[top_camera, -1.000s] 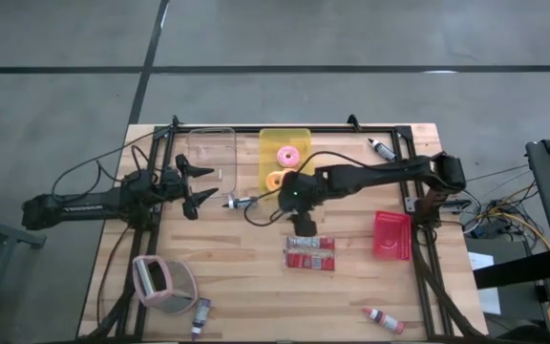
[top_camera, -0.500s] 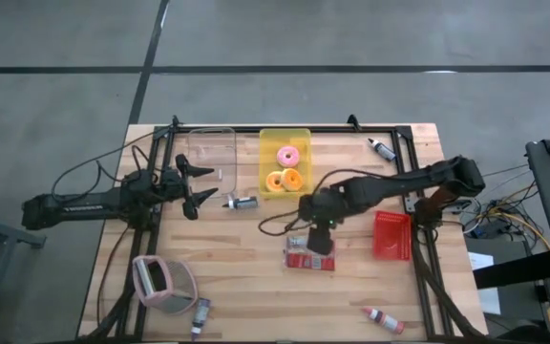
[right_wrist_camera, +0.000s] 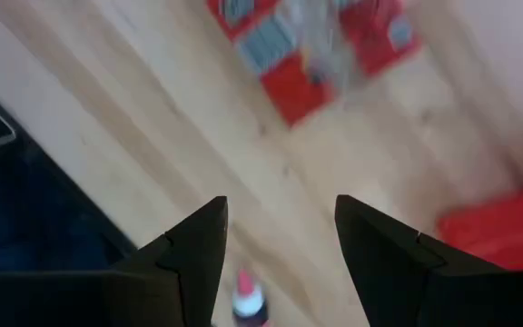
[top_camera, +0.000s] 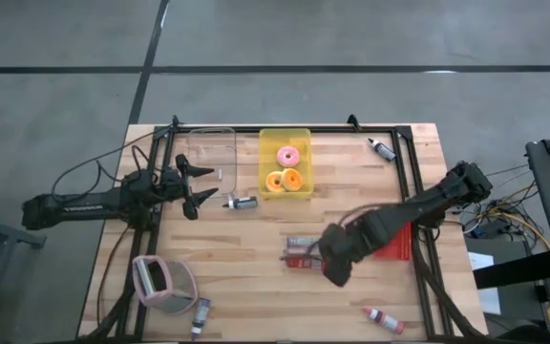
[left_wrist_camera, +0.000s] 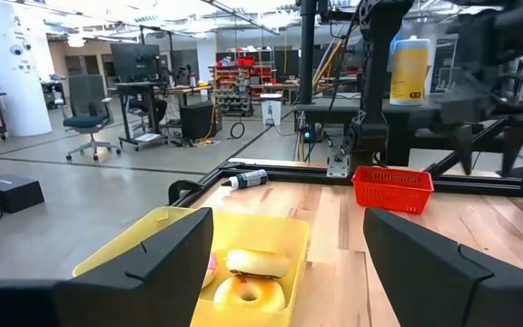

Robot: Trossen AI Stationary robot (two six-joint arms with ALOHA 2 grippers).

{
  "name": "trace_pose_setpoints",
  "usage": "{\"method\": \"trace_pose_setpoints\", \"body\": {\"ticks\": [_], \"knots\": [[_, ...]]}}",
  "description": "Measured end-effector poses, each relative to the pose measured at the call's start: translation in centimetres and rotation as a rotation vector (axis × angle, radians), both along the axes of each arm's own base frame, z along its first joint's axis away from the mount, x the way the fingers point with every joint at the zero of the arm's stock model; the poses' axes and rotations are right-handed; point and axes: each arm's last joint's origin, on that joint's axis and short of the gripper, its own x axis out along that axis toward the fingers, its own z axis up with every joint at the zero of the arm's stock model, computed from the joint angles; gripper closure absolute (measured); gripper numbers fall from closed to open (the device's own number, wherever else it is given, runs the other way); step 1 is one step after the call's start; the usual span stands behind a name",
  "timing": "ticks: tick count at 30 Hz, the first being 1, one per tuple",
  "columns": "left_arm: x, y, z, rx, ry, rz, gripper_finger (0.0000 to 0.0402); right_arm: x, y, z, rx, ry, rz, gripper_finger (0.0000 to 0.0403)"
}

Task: Pick & Place Food Item
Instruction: Put the pink food coloring bottle into the red bin

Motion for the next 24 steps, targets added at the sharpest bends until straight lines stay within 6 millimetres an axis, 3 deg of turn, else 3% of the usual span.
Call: {"method": "trace_pose_setpoints", "body": {"ticks": [12,17,24], "knots": [[0.0,0.0,0.0,0.000,0.000,0.000,0.0112,-5.7,8.7,-0.1,0.065,0.059,-0.102,0.0202],[0.0,0.0,0.0,0.000,0.000,0.000,0.0110,-7.5,10.3,-0.4,0.044,0.040,-0.130,0.0202],[0.0,0.0,0.0,0.000,0.000,0.000,0.0112,-8.5,11.5,-1.9,0.043,-0.039,-0.092,0.0202]]}}
